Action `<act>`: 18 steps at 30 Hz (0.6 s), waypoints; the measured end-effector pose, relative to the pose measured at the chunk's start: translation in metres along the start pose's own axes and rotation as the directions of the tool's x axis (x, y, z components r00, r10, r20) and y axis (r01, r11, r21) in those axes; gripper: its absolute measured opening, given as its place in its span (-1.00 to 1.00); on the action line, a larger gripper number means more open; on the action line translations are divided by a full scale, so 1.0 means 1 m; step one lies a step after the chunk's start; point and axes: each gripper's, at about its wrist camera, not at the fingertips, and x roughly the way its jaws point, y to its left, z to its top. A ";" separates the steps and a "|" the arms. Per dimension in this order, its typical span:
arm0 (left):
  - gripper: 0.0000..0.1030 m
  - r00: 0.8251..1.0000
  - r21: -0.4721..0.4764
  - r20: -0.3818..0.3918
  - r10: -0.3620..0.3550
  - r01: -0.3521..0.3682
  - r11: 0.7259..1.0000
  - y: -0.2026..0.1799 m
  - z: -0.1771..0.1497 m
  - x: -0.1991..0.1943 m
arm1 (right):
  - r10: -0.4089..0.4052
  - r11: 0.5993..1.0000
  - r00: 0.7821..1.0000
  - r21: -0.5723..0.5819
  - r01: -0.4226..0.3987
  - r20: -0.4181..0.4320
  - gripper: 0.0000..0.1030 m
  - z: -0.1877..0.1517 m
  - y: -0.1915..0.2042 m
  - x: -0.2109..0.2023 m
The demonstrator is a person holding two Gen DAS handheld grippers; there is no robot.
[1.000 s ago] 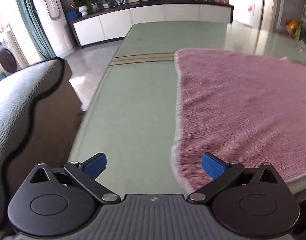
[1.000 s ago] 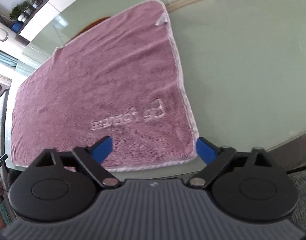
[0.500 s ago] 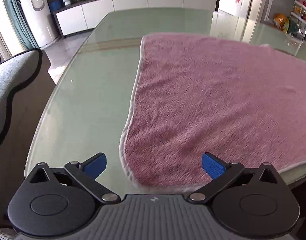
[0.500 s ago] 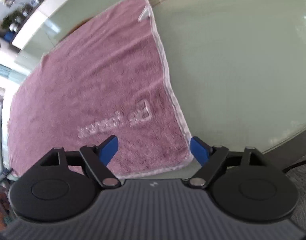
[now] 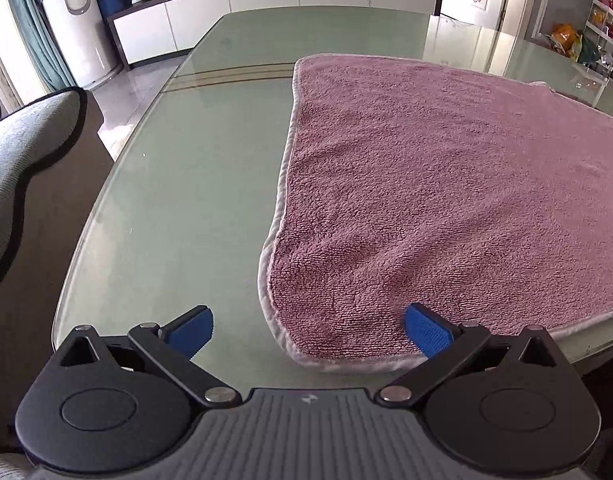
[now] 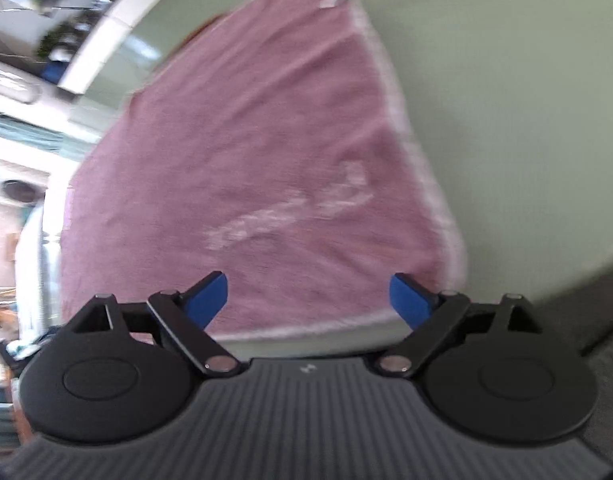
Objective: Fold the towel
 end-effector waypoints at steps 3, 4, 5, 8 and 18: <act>0.99 1.000 0.032 0.005 0.018 -0.018 0.999 -0.007 0.003 -0.001 | 0.076 0.997 0.997 0.004 -0.077 0.032 0.77 0.005 0.008 -0.005; 0.99 1.000 0.042 0.007 0.022 -0.023 0.999 -0.009 0.004 -0.002 | 0.108 0.994 0.993 0.001 -0.109 0.047 0.78 0.009 0.015 -0.002; 0.99 1.000 0.047 0.010 0.020 -0.021 0.999 -0.011 0.005 -0.003 | 0.129 0.992 0.990 0.006 -0.130 0.055 0.79 0.012 0.021 0.003; 0.99 1.000 0.049 0.021 -0.009 0.008 0.999 -0.015 0.008 -0.007 | 0.158 0.987 0.986 0.016 -0.159 0.047 0.79 0.017 0.030 0.019; 0.99 1.000 0.005 0.007 -0.025 0.025 1.000 -0.008 0.003 0.004 | 0.070 0.997 0.996 0.020 -0.071 0.053 0.82 -0.005 -0.013 -0.011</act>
